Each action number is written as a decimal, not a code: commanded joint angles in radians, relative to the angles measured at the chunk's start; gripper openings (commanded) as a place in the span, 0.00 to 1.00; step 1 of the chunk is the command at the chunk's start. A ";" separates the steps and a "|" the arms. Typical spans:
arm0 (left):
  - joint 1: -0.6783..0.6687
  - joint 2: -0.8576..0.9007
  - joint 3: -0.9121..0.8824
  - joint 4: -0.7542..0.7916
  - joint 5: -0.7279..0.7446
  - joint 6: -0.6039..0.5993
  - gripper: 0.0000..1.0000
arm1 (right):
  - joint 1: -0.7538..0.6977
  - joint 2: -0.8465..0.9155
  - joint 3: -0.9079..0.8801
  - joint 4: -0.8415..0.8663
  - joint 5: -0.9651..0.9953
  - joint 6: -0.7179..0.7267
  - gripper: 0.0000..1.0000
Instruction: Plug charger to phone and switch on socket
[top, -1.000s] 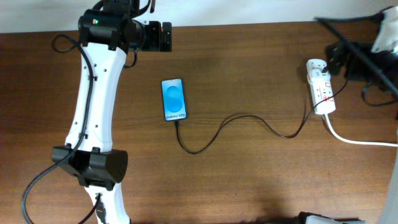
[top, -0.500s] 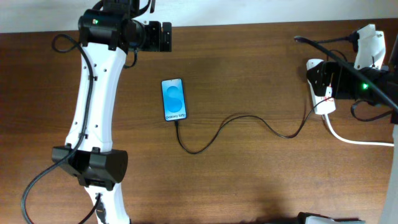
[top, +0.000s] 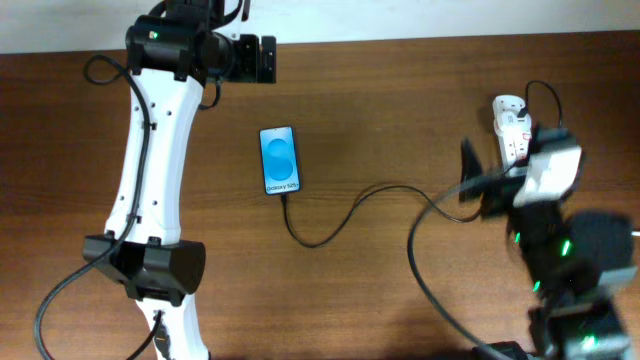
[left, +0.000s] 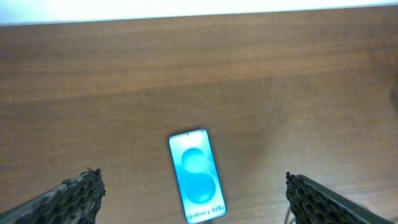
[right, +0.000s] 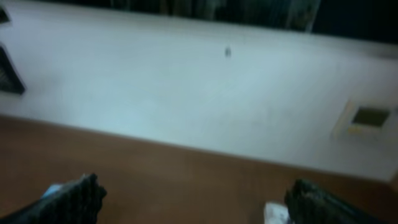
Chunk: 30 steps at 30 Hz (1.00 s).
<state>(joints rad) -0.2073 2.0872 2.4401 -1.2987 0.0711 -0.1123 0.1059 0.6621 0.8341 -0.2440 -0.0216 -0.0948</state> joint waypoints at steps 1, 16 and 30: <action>0.000 -0.027 0.012 0.002 -0.008 0.013 0.99 | 0.005 -0.257 -0.341 0.154 0.007 -0.006 0.98; 0.000 -0.027 0.012 0.002 -0.008 0.013 0.99 | 0.004 -0.659 -0.829 0.172 -0.053 0.001 0.99; -0.003 -0.200 -0.142 0.050 -0.053 0.013 0.99 | 0.004 -0.658 -0.829 0.172 -0.053 0.001 0.98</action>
<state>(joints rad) -0.2142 2.0785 2.4374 -1.3331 0.0498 -0.1120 0.1055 0.0147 0.0101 -0.0681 -0.0536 -0.0971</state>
